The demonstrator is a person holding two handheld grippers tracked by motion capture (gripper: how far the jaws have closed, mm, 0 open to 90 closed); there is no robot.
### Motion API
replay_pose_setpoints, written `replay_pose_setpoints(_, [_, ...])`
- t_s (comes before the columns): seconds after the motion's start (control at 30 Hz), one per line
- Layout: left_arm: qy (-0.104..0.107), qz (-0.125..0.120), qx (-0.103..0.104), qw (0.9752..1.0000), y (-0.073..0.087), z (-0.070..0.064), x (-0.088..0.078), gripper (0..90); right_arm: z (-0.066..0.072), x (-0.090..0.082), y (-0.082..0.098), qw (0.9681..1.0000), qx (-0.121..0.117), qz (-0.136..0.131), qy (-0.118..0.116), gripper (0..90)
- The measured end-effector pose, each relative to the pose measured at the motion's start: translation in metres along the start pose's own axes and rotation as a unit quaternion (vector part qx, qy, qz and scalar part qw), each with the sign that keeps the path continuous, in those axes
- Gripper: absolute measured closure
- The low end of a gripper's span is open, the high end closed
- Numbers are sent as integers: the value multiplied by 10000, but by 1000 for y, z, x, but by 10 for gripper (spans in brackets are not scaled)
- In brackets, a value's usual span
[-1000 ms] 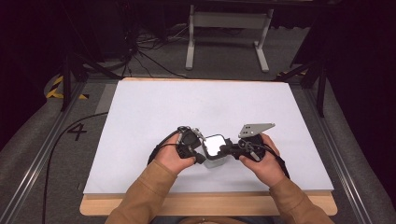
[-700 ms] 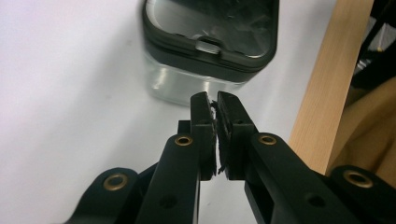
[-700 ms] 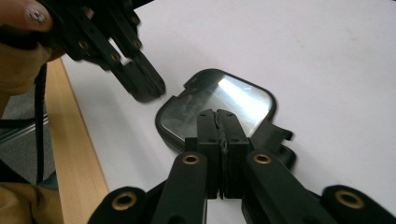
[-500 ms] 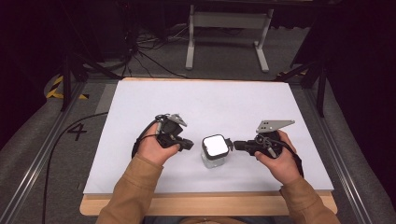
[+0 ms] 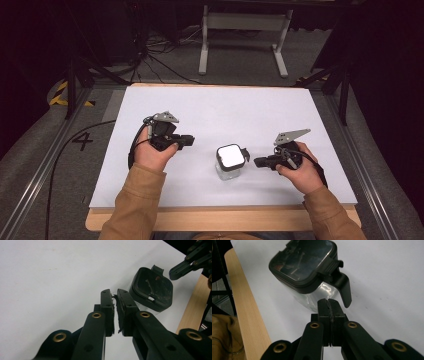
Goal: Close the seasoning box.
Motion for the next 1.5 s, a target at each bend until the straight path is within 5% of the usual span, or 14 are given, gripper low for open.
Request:
replay_pose_setpoints(0.33, [33, 92, 41, 9999, 4, -4, 2, 829, -7, 24, 2, 10000, 7, 37, 92, 900])
replay_pose_setpoints(0.67, [-38, 184, 7, 9998, 13, -2, -3, 828, -18, 29, -3, 9998, -6, -10, 185, 900])
replay_pose_setpoints(1.1, [-71, 347, -32, 9994, 25, -4, -2, 848, -40, 40, -18, 9979, -26, -485, 439, 900])
replay_pose_setpoints(1.23, [-23, 488, 31, 9988, 28, -6, 17, 899, -37, 23, -19, 9974, 45, -606, 387, 900])
replay_pose_setpoints(1.5, [496, 537, 95, 9973, 28, -11, 61, 900, -63, -31, -10, 9907, 349, -948, 915, 900])
Point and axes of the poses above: each handheld gripper's, and its own axes: x roughly forward along the jaws, y roughly out of its underside, z roughly to its left, the point moved 9 cm from there along x, roughly forward along the jaws, and after that the axes turned 8 degrees about x, right-handed, at the moved point
